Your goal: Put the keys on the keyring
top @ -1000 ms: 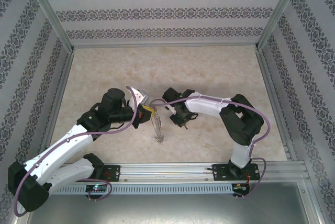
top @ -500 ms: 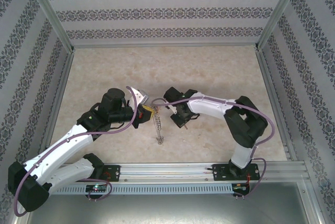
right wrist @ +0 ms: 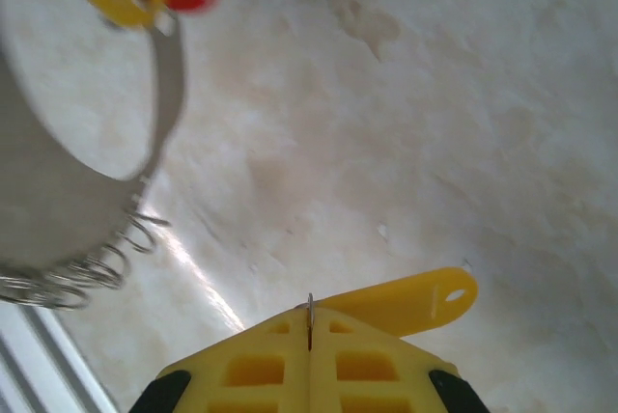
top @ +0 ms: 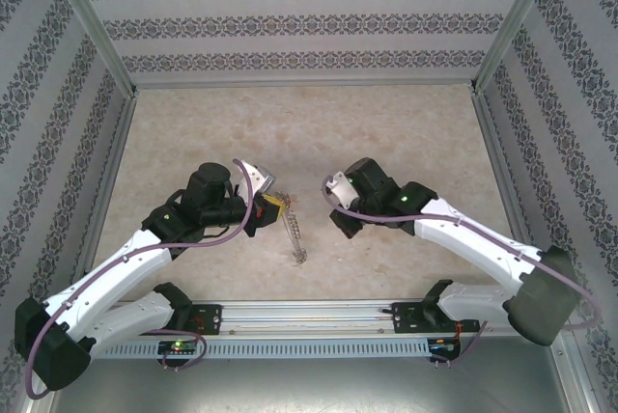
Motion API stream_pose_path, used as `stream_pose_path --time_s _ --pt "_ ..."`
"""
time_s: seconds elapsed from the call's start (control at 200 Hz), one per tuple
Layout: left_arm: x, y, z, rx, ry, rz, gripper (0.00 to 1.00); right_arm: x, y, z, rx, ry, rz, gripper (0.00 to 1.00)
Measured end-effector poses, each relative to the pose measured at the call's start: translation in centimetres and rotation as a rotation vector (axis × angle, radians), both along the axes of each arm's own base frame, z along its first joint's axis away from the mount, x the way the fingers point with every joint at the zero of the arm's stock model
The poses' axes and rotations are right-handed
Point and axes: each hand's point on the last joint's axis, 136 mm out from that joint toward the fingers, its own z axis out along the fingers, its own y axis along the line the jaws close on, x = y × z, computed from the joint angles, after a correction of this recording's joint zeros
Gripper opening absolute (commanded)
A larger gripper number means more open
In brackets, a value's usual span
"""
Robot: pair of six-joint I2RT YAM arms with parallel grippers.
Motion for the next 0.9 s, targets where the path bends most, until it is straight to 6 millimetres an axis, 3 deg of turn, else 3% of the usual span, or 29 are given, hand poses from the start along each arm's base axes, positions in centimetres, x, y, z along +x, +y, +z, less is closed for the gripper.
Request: stream_pose_path --time_s 0.175,0.285,0.46,0.669,0.899 --pt "-0.3 -0.3 0.0 -0.008 0.006 -0.026 0.0 -2.7 2.1 5.1 0.238 -0.063 0.125 0.0" --pt "-0.8 -0.5 0.2 -0.016 0.004 -0.059 0.0 -4.0 3.0 6.8 0.293 -0.081 0.191 0.0" --pt "-2.3 -1.6 0.3 -0.031 0.005 -0.149 0.0 -5.8 3.9 7.4 0.291 -0.099 0.286 0.0" --pt "-4.3 -3.0 1.0 -0.051 -0.017 -0.271 0.0 -5.3 4.5 8.0 0.271 -0.148 0.328 0.0" --pt "-4.7 -3.6 1.1 -0.06 -0.016 -0.326 0.0 -4.9 4.3 8.2 0.233 -0.203 0.355 0.0"
